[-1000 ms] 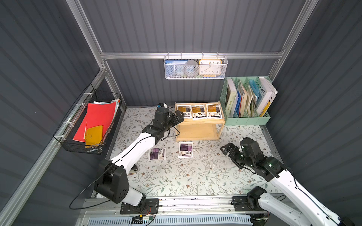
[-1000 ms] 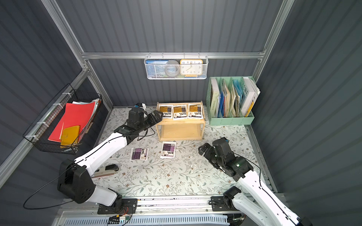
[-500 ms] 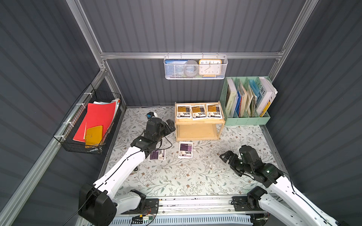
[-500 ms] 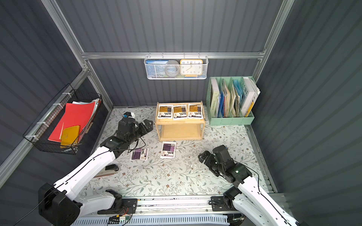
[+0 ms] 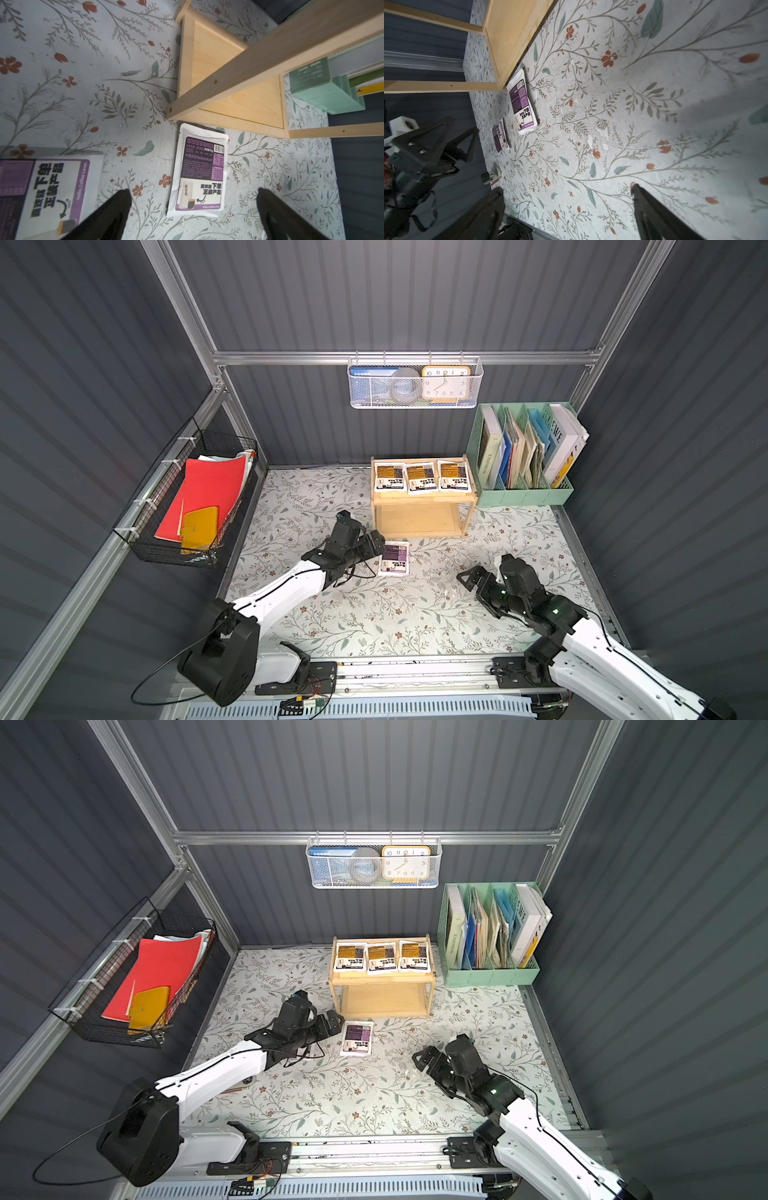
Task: Place the bagged coffee beans on the shelf by color
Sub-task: Adjust the bagged coffee beans at the center of the board.
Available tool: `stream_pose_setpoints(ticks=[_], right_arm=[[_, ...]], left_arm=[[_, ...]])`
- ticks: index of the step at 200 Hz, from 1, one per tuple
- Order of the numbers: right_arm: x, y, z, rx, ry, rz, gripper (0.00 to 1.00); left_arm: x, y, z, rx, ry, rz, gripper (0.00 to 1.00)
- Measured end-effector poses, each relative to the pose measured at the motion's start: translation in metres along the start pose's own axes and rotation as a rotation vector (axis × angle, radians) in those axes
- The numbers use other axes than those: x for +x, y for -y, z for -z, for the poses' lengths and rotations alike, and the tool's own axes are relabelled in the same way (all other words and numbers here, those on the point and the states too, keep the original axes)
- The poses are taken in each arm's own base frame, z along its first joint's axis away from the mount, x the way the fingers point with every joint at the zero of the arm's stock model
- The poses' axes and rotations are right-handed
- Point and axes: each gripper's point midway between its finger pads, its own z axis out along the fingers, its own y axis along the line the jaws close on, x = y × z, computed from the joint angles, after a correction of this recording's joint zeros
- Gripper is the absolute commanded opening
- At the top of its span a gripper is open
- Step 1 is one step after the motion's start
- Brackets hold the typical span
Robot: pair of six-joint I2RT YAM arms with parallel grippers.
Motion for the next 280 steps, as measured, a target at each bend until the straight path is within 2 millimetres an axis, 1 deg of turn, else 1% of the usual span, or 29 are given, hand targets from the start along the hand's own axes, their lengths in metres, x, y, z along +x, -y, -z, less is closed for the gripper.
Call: stream_pose_setpoints(ticks=[22, 36, 59, 99, 125, 142, 179, 217, 230, 254, 269, 280], right_arm=[[0.002, -0.004, -0.002, -0.006, 0.01, 0.01, 0.98], [0.003, -0.002, -0.004, 0.008, 0.014, 0.009, 0.98], [0.003, 0.002, -0.006, 0.033, 0.023, 0.002, 0.98], [0.001, 0.001, -0.005, 0.034, 0.044, -0.015, 0.98], [-0.001, -0.003, -0.002, 0.015, 0.06, -0.039, 0.98], [-0.003, -0.004, 0.002, -0.002, 0.074, -0.057, 0.98], [-0.01, -0.006, 0.014, -0.032, 0.121, -0.077, 0.98], [-0.015, 0.001, 0.025, -0.03, 0.17, -0.09, 0.98], [-0.017, 0.005, 0.027, -0.024, 0.185, -0.094, 0.98], [-0.019, 0.013, 0.031, -0.009, 0.211, -0.106, 0.98], [-0.02, 0.02, 0.032, 0.006, 0.222, -0.11, 0.98], [-0.019, 0.023, 0.032, 0.012, 0.225, -0.113, 0.98]], left_arm=[[0.008, -0.002, -0.017, 0.002, -0.03, -0.02, 1.0], [0.012, -0.002, -0.025, 0.012, -0.038, -0.028, 1.0], [0.023, -0.002, -0.032, 0.028, -0.053, -0.038, 1.0], [0.046, -0.004, -0.045, 0.039, -0.089, -0.058, 1.0], [0.052, -0.001, -0.052, 0.044, -0.099, -0.066, 1.0], [0.054, 0.006, -0.055, 0.057, -0.098, -0.073, 1.0], [0.066, 0.029, -0.062, 0.087, -0.121, -0.108, 1.0], [0.085, 0.058, -0.067, 0.133, -0.161, -0.134, 1.0], [0.096, 0.073, -0.068, 0.159, -0.184, -0.15, 1.0], [0.124, 0.105, -0.064, 0.212, -0.237, -0.187, 1.0], [0.135, 0.126, -0.057, 0.245, -0.252, -0.209, 1.0], [0.138, 0.141, -0.052, 0.262, -0.25, -0.221, 1.0]])
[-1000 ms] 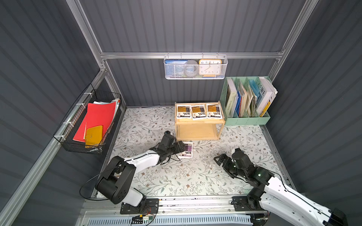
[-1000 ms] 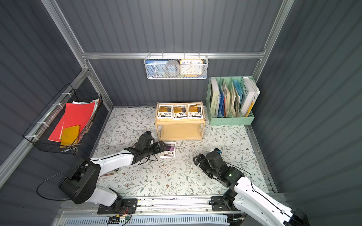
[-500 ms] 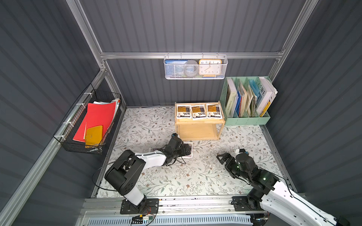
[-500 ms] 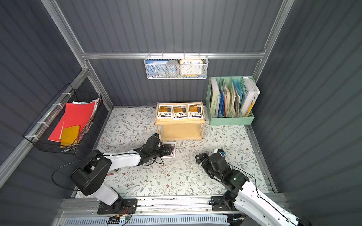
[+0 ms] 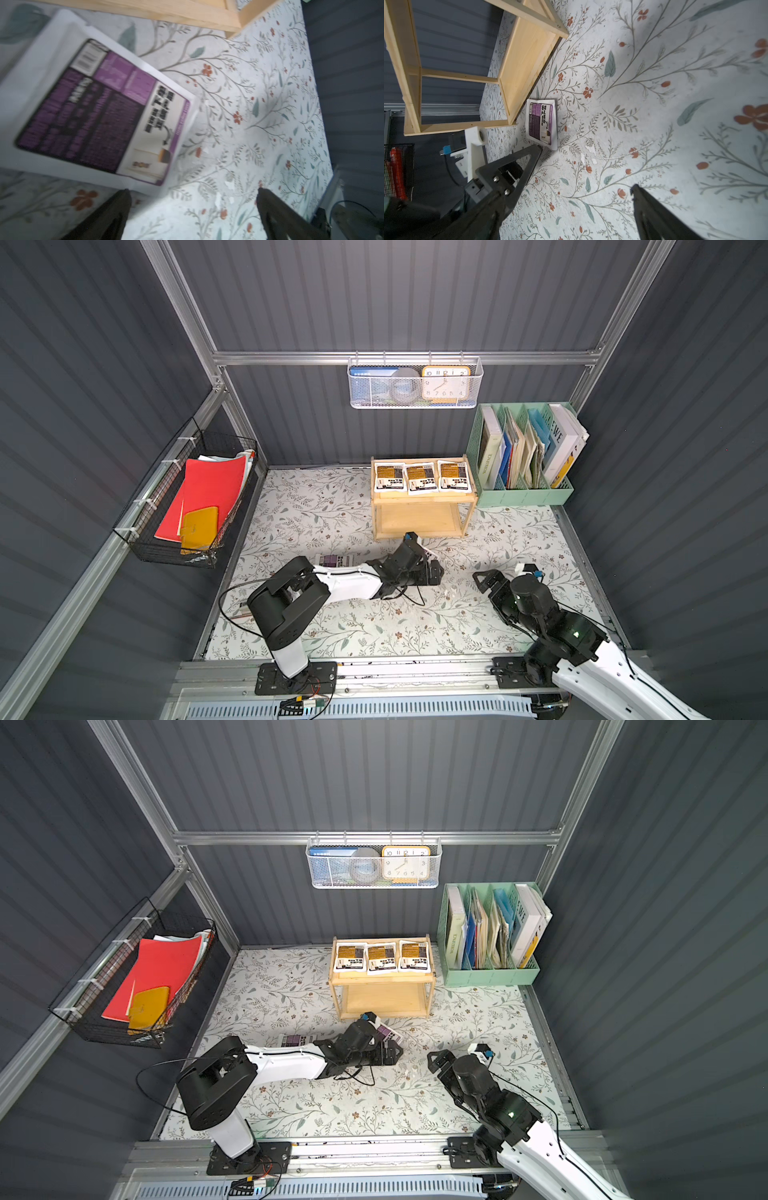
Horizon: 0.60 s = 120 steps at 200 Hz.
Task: Place the bagged coffee beans on the shelf by color
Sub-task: Adjust the bagged coffee beans at the center of the board.
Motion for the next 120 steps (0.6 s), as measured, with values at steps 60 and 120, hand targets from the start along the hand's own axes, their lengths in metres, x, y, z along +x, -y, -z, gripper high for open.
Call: stream_pose_setpoints(ticks=[60, 120], right_arm=[[0.013, 0.006, -0.017, 0.055, -0.063, 0.018, 0.97], [0.042, -0.002, -0.051, 0.092, -0.219, 0.061, 0.97]], left_arm=[[-0.044, -0.027, 0.037, -0.215, 0.136, 0.081, 1.0], [-0.077, -0.112, 0.056, -0.467, 0.202, 0.145, 1.0]])
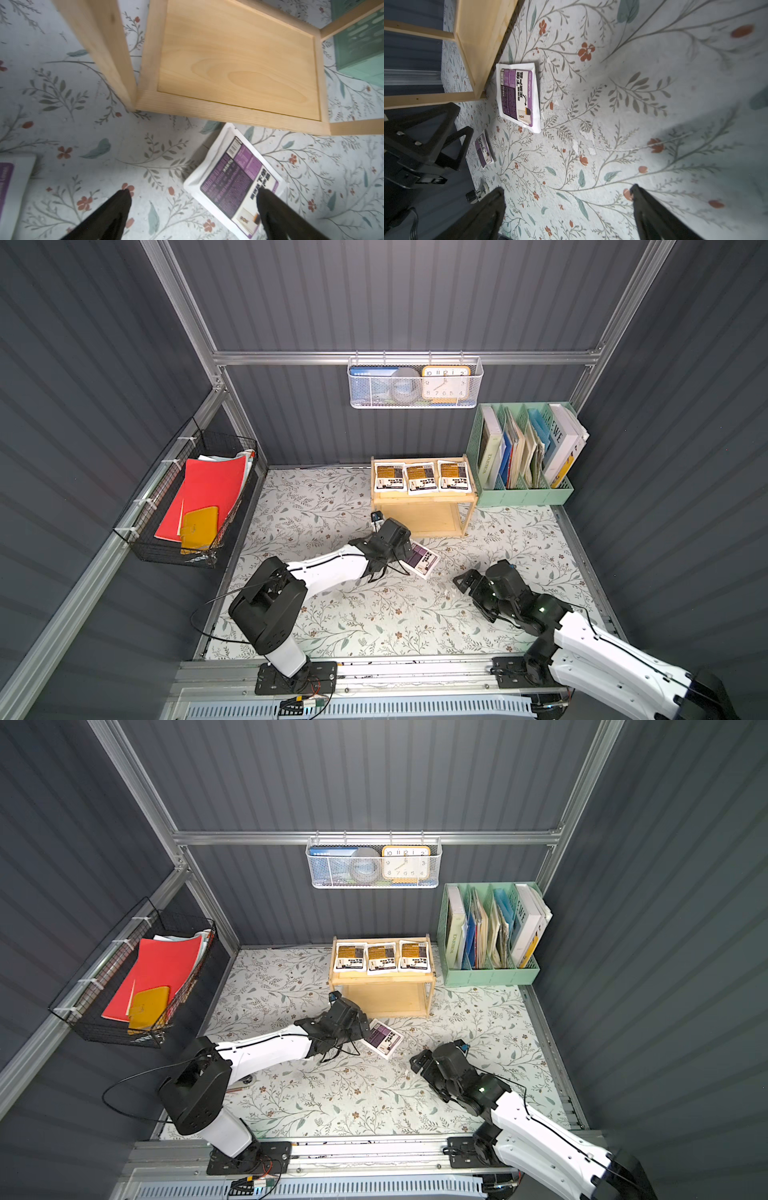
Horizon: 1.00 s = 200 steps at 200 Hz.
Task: Place the bagged coffee beans on the shelf by color
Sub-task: Adjust the bagged coffee beans at the center of the board, then pick up the bagged coffee beans at the center of the board.
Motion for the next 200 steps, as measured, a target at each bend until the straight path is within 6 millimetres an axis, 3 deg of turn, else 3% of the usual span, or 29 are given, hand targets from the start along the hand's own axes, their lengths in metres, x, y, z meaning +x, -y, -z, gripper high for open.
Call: stream_pose_setpoints(ticks=[53, 138, 200], right_arm=[[-0.002, -0.02, -0.019, -0.051, -0.011, 0.0, 0.97], [-0.01, -0.042, -0.054, -0.082, 0.006, -0.037, 0.95], [-0.01, -0.039, -0.079, -0.064, 0.003, -0.045, 0.91]], left_arm=[[0.015, -0.017, -0.021, -0.084, -0.026, -0.062, 1.0], [0.027, -0.035, -0.04, -0.169, -0.045, -0.108, 1.0], [0.025, -0.038, -0.042, -0.193, -0.033, -0.12, 1.0]])
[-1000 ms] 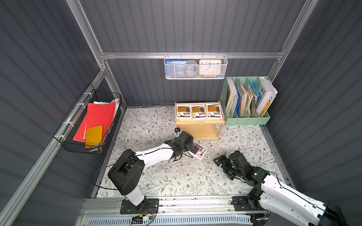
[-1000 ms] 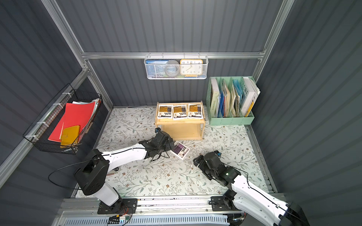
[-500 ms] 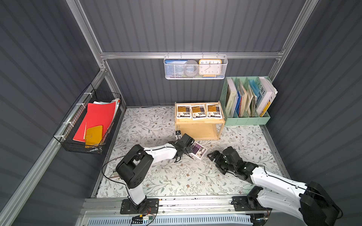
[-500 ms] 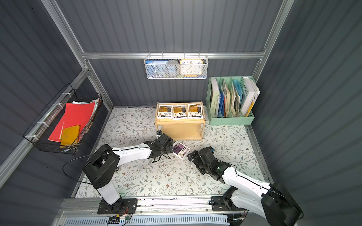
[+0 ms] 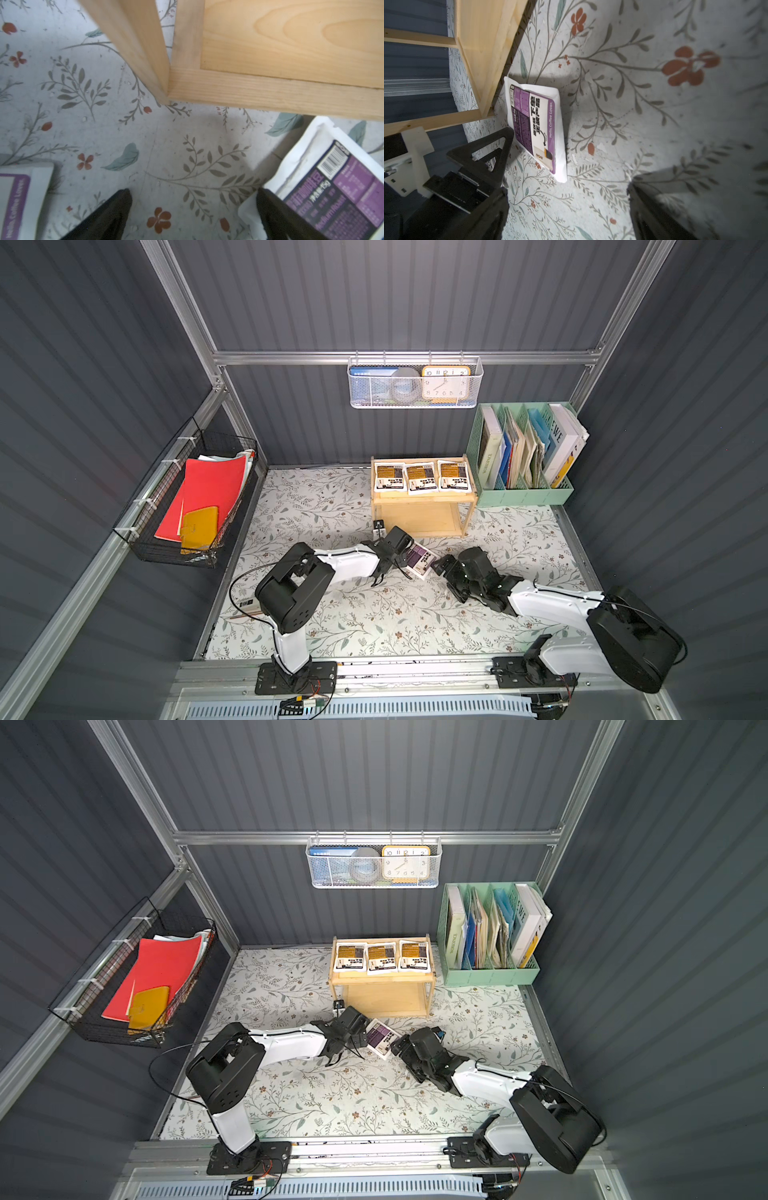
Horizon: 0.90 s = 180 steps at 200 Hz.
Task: Place the bagged coffee beans on the shelf by color
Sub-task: Pick up the bagged coffee beans at the center of the board.
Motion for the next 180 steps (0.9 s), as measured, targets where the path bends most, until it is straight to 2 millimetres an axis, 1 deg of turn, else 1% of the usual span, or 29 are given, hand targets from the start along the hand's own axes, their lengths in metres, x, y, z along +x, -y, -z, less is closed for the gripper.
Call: stream_pose_setpoints(ticks=[87, 116, 138, 164, 180], right_arm=[[-0.002, -0.026, -0.031, -0.124, -0.005, -0.011, 0.8], [-0.002, -0.033, -0.038, -0.162, 0.0, -0.016, 0.79], [-0.002, -0.036, -0.042, -0.183, 0.001, -0.021, 0.75], [-0.002, -0.038, -0.048, -0.203, 0.003, -0.029, 0.66], [-0.001, -0.037, -0.05, -0.21, 0.003, -0.037, 0.56]], left_arm=[[0.0, -0.002, -0.002, -0.012, 0.008, -0.018, 1.0], [0.0, -0.001, -0.002, -0.01, 0.01, -0.019, 1.0], [0.0, -0.001, -0.003, -0.008, 0.013, -0.021, 1.0], [0.0, -0.002, -0.004, -0.007, 0.019, -0.023, 1.0], [0.0, -0.002, -0.004, -0.007, 0.023, -0.025, 1.0]])
